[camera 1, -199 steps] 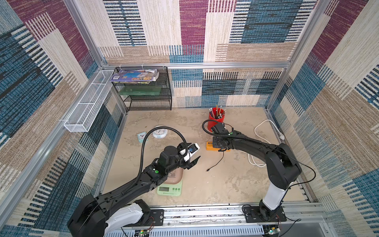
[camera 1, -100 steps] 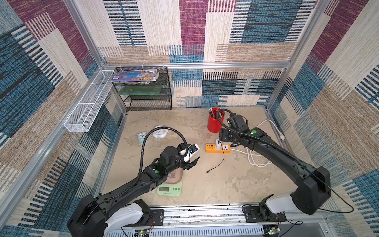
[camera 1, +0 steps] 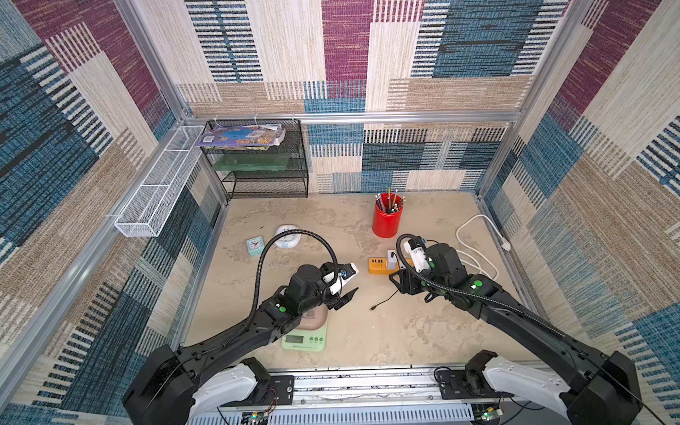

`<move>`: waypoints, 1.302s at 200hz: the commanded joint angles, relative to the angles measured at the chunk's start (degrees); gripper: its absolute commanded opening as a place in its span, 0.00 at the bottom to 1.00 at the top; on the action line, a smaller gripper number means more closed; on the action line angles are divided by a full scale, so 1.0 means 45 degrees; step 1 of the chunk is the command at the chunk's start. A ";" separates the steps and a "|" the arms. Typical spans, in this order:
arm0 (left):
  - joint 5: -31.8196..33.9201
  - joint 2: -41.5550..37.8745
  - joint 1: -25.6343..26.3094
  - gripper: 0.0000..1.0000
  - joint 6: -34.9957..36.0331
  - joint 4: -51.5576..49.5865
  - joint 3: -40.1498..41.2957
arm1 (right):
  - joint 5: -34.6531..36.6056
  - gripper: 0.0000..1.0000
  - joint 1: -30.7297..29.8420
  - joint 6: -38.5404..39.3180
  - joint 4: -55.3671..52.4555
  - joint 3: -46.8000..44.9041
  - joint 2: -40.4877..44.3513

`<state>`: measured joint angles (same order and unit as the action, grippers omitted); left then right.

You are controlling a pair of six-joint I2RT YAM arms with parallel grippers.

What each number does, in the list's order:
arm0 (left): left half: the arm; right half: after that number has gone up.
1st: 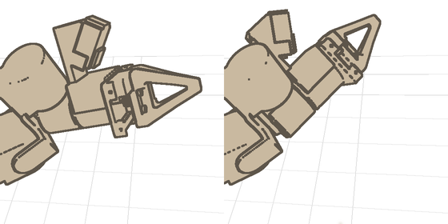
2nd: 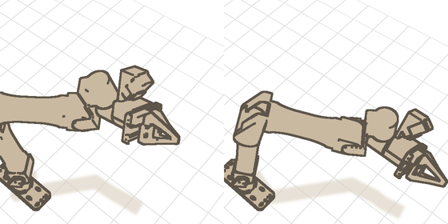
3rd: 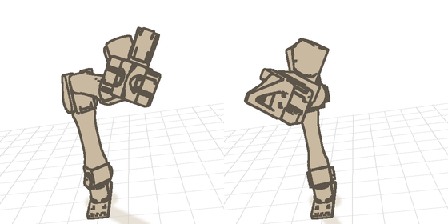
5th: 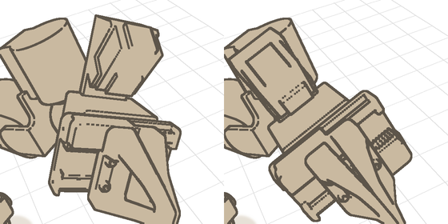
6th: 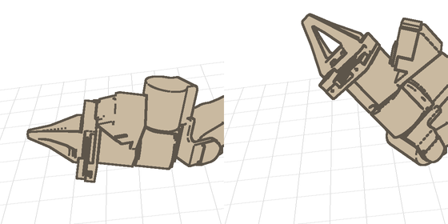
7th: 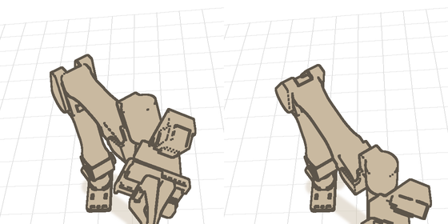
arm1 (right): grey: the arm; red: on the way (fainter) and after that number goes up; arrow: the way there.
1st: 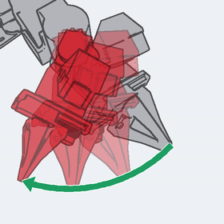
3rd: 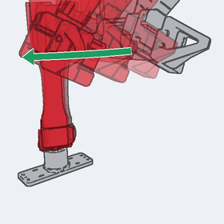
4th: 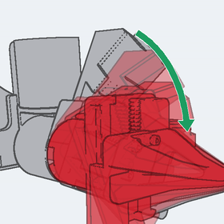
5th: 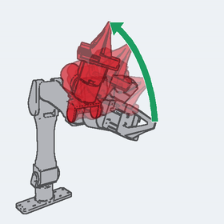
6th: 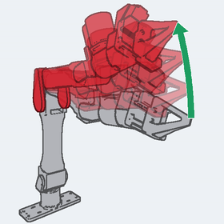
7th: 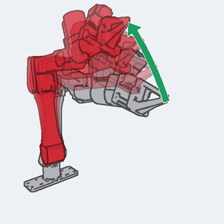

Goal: Charge the electronic scale
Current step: Pick up the charging cable from the center of the board.

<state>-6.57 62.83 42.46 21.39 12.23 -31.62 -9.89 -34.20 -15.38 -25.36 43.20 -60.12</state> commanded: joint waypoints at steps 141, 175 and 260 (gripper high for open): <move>-0.1288 -0.2299 -0.0020 0.80 0.0415 0.0250 0.0970 | 0.1654 0.69 -0.2329 0.8556 -0.1357 0.1076 -0.3909; -0.1531 -0.2852 -0.0009 0.80 0.0417 0.0332 0.1204 | 0.2448 0.65 -0.2070 0.8861 -0.1215 0.1194 -0.5259; -0.1490 -0.3118 -0.0021 0.79 0.0452 0.0236 0.1284 | 0.2456 0.55 -0.2187 0.9509 0.0023 0.1625 -0.6721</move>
<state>-12.43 48.90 42.46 22.70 12.21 -25.96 2.09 -43.72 25.58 -28.10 49.78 -89.17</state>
